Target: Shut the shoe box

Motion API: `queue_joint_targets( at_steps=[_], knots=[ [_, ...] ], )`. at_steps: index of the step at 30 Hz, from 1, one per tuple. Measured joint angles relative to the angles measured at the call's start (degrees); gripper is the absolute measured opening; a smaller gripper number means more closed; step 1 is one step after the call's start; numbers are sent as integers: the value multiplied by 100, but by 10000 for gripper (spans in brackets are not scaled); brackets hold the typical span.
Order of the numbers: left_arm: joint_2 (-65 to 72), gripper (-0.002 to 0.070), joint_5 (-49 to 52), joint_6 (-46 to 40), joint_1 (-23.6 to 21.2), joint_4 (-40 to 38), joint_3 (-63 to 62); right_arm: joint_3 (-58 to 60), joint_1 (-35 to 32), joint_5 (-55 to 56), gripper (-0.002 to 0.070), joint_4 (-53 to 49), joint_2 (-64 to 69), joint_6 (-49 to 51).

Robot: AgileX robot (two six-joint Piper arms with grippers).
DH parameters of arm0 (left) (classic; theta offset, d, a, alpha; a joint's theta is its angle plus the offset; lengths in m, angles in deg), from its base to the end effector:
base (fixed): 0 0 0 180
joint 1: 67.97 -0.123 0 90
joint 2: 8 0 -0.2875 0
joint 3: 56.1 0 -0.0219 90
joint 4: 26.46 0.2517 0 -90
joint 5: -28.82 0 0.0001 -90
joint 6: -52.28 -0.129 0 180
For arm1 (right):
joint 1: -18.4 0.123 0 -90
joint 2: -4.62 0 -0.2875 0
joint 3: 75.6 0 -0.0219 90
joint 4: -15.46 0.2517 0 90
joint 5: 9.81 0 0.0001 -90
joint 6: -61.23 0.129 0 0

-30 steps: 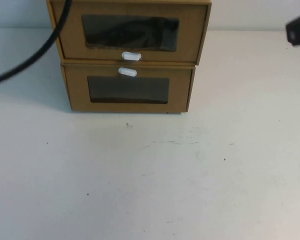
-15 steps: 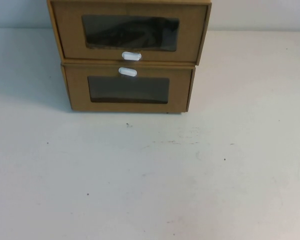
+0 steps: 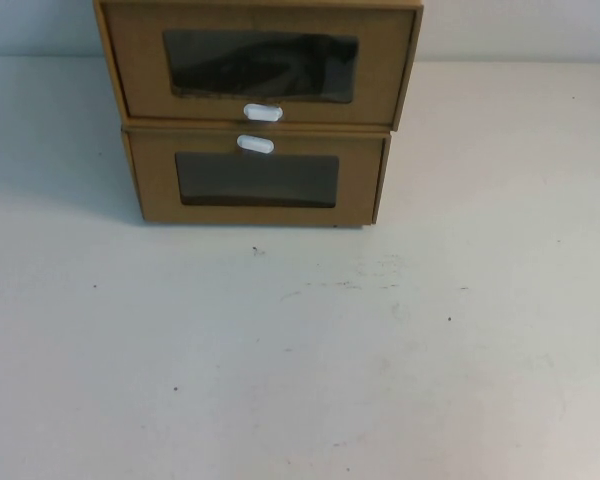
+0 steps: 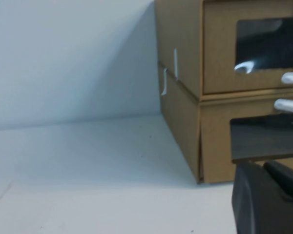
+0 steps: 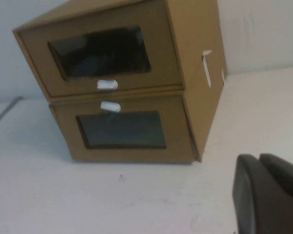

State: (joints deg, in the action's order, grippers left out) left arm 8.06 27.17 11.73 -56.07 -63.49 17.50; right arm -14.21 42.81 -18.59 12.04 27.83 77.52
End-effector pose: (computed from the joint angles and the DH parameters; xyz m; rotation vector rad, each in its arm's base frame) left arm 0.1024 -0.0194 0.2296 0.1935 1.5306 -0.1025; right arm 0.1034 0.0456 0.2741 -0.1585 1.6446 0.4913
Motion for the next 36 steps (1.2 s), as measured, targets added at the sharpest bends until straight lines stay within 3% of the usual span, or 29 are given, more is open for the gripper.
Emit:
queue_joint_targets(
  at_steps=[7,14,27,36],
  knots=[
    [0,-5,-333,19,0,-59,519,834,0,1577,-13,26,0,32],
    [0,-5,205,19,0,-59,519,947,0,1618,-13,38,10,37],
    [0,-5,289,19,0,-59,519,947,-43,1565,-13,26,-3,-245],
    [0,-5,312,19,0,-59,519,947,-1821,-318,-13,5,-922,-637]
  ],
)
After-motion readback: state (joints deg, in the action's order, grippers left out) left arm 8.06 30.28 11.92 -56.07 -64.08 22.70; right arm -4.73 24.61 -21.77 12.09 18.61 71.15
